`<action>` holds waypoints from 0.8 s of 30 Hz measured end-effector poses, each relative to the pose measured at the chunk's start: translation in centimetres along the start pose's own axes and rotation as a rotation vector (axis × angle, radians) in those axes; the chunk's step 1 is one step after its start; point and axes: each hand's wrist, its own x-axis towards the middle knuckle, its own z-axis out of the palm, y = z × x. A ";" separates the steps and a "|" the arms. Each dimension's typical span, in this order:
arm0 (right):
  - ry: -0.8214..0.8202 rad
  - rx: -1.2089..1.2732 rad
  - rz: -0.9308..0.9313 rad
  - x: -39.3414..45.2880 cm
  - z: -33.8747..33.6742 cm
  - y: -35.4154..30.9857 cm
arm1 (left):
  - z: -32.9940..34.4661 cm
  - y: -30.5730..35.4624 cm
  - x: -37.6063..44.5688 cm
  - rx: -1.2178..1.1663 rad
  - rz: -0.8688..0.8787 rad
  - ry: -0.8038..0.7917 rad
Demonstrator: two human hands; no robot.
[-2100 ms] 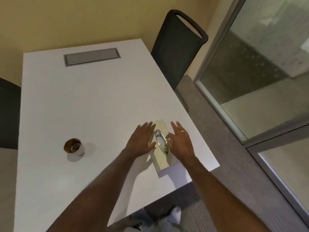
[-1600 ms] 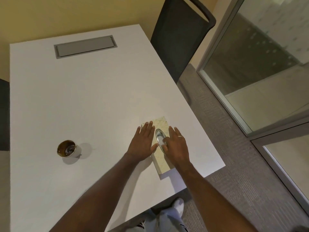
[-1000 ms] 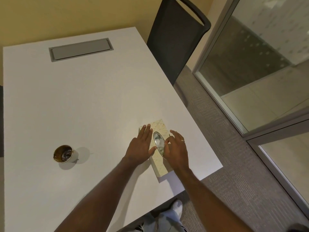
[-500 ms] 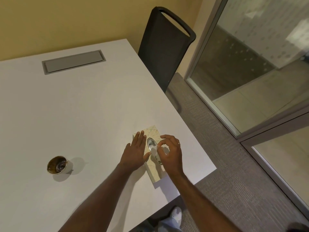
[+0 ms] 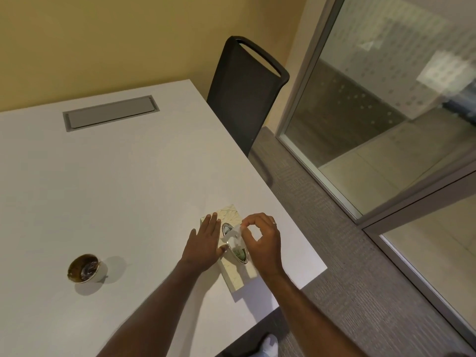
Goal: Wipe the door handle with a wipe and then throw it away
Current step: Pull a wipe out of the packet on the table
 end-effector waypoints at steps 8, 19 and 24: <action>0.038 0.100 0.021 1.1 -2.4 -2.6 | -0.5 -0.5 0.1 -0.038 0.015 -0.023; 0.150 0.254 0.071 3.7 -8.5 -7.3 | -2.6 0.1 0.3 -0.133 0.124 0.235; 0.242 0.271 0.050 4.7 -11.8 -8.3 | -8.2 4.9 1.4 -0.761 0.129 0.456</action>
